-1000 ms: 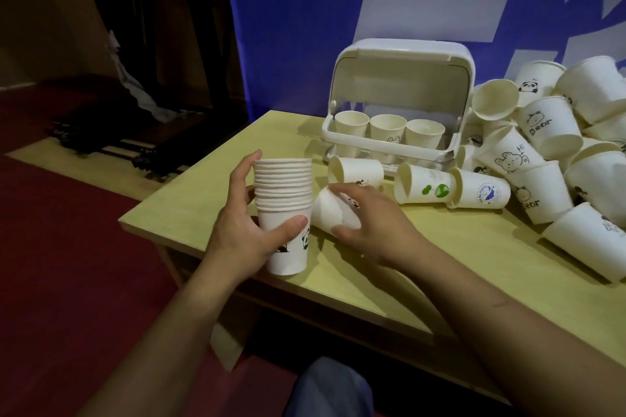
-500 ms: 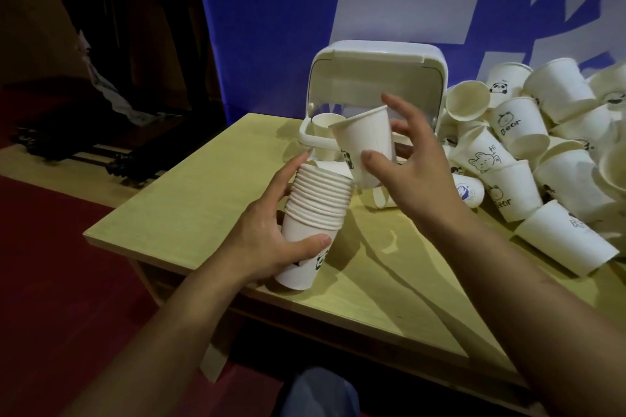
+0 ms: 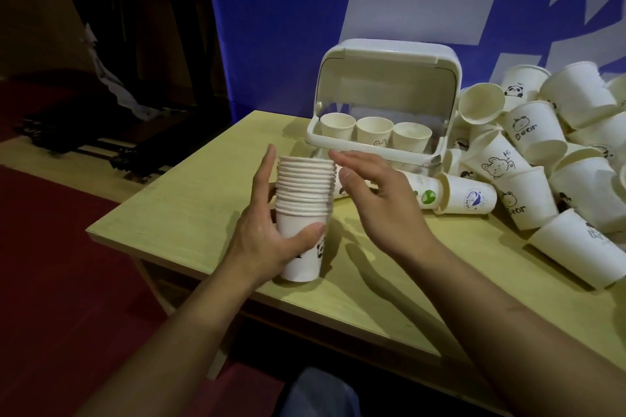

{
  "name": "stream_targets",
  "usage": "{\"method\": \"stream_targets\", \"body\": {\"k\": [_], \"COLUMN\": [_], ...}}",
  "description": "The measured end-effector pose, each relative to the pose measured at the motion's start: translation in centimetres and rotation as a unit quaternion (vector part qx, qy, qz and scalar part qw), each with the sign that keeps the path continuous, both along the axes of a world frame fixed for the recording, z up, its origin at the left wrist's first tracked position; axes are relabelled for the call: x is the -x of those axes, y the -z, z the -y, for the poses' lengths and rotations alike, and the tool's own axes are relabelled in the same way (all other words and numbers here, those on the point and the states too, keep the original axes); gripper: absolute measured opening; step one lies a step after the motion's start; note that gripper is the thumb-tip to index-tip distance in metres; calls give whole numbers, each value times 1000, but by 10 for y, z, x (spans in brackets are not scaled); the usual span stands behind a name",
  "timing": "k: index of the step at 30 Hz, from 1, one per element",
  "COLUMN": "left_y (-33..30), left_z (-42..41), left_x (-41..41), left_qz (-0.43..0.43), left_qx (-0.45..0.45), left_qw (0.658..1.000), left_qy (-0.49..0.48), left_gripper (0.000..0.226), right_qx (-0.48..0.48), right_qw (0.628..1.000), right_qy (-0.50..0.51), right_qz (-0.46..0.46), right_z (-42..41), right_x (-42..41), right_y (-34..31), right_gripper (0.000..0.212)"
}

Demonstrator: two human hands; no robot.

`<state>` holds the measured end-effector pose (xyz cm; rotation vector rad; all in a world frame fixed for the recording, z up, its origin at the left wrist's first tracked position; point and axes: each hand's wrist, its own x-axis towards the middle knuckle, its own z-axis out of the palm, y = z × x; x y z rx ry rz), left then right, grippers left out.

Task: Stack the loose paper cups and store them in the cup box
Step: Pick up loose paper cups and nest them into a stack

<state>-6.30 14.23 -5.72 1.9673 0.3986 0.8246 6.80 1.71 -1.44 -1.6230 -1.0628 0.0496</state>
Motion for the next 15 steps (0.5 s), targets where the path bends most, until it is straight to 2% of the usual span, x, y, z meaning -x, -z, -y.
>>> {"method": "stream_targets", "body": {"k": [3, 5, 10, 15], "left_y": [7, 11, 15, 17], "left_z": [-6, -10, -12, -11], "left_x": [-1, -2, -2, 0], "left_qz": [37, 67, 81, 81], "left_qx": [8, 29, 35, 26], "left_qw": [999, 997, 996, 996], "left_qy": [-9, -16, -20, -28], "left_gripper": [101, 98, 98, 99], "right_qx": [45, 128, 335, 402], "right_qw": [997, 979, 883, 819], "right_qy": [27, 55, 41, 39], "right_qz": [63, 150, 326, 408], "right_z": [-7, -15, -35, -53], "right_x": [-15, -34, -66, -74], "right_y": [4, 7, 9, 11], "right_gripper": [35, 45, 67, 68]}}
